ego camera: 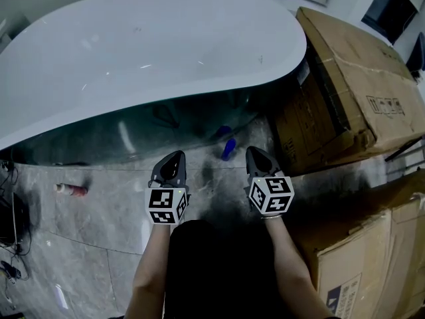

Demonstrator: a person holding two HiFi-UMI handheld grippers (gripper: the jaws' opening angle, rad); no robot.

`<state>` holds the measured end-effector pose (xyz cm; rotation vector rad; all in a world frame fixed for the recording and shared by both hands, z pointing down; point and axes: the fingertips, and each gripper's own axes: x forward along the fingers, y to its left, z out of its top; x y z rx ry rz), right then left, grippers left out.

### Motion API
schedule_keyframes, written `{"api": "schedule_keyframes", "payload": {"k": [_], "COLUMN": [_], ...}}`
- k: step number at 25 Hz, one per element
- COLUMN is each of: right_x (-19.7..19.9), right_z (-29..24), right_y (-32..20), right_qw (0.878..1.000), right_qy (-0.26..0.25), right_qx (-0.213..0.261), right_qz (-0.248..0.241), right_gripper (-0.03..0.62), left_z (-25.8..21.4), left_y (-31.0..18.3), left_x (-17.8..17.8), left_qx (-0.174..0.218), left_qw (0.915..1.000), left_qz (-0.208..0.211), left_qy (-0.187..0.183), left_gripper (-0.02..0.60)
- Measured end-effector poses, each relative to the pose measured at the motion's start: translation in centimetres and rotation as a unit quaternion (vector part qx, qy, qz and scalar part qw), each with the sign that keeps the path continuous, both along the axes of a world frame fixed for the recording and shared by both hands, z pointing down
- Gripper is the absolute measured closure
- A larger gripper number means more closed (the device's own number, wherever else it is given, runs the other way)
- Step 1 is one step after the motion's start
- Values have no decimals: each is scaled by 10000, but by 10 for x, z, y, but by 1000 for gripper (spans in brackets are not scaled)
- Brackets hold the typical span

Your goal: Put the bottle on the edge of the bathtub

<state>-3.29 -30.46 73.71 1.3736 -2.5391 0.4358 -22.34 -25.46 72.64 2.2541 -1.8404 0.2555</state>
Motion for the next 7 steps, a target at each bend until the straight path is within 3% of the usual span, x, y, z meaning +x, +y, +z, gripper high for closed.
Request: {"api": "schedule_keyframes", "payload": {"k": [7], "right_x": [-1], "right_z": [2], "right_y": [-1], "right_qw": [10000], "right_qy": [19], "right_qx": [-26], "right_qz": [-38], "right_gripper": [594], "left_z": [2], "left_y": [0], "left_x": [-6], "left_qx": [3], "left_qw": [10000], "left_qz": [-67], "left_qy": [46], "left_gripper": [576]}}
